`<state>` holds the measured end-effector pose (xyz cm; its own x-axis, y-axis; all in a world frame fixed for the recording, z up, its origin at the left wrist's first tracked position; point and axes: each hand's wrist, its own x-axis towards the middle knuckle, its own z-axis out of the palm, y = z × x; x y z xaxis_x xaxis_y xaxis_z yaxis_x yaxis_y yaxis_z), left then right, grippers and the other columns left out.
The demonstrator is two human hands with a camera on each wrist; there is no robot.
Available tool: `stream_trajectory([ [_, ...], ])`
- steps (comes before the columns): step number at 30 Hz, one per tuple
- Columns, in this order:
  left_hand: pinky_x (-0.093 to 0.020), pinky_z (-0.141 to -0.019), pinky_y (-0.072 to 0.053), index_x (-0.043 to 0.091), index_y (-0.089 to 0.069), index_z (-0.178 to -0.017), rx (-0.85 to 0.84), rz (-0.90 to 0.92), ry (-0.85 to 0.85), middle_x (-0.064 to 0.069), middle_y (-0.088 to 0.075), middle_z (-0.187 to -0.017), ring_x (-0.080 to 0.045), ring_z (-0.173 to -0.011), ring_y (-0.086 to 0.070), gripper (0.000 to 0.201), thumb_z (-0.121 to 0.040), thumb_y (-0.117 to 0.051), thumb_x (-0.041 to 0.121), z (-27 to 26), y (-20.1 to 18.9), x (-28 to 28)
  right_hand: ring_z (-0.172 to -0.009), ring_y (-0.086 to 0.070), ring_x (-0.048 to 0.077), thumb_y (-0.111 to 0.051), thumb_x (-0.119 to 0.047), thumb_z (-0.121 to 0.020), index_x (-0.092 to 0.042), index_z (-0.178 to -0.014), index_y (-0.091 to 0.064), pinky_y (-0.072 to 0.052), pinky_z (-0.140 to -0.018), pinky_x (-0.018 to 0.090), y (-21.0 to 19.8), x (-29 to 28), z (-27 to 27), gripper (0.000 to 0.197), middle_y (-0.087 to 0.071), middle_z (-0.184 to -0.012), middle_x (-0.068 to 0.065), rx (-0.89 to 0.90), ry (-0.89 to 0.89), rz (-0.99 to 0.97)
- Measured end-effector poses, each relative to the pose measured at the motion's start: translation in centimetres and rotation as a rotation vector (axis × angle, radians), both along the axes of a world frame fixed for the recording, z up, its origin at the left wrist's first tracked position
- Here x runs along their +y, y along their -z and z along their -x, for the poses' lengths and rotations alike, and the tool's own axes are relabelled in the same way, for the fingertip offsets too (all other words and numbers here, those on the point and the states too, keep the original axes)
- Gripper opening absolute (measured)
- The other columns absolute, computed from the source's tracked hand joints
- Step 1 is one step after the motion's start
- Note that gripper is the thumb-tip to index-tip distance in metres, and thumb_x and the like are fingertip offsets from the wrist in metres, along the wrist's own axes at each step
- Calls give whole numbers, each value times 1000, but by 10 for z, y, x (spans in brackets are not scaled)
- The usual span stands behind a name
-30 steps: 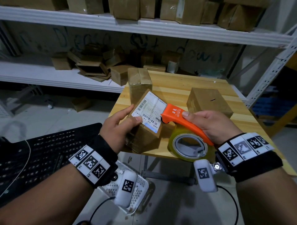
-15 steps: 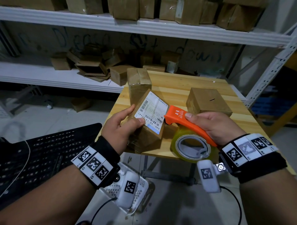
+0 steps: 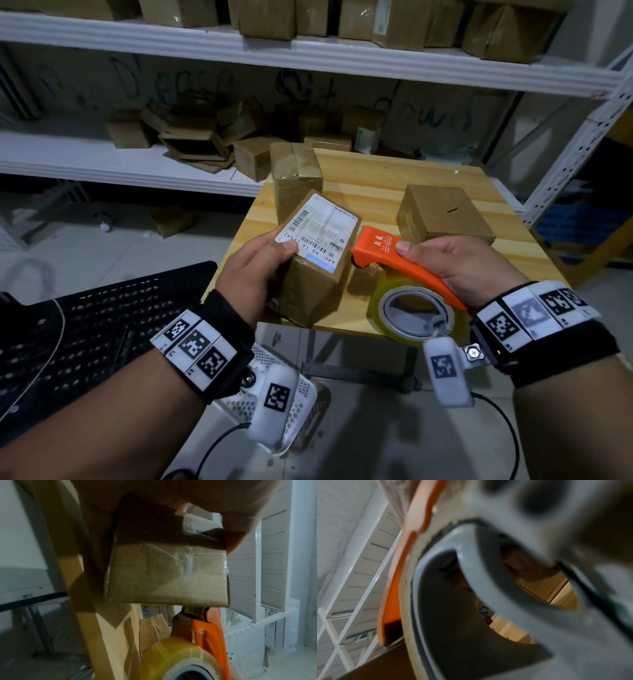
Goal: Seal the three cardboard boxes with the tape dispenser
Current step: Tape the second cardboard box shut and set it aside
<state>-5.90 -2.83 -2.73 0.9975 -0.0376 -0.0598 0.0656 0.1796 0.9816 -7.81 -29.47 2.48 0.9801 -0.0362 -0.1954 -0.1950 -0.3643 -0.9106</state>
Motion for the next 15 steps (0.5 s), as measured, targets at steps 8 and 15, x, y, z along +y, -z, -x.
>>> stream_trajectory([
  [8, -61, -104, -47, 34, -78, -95, 97, 1, -15, -2, -78, -104, -28, -108, -70, 23, -82, -62, 44, -8, 5, -4, -60, -74, 20, -76, -56, -80, -8, -94, -79, -57, -62, 31, -1, 10, 0, 50, -79, -77, 13, 19, 12, 17],
  [15, -14, -95, -40, 38, -49, -145, -292, -496, -80, 32, -59, -120, 10, -114, -56, 57, -88, -49, 38, 4, -1, 4, -67, -75, 25, -75, -58, -82, -9, -90, -78, -62, -72, 39, -2, 18, 1, 50, -80, -80, 14, -2, 30, 71],
])
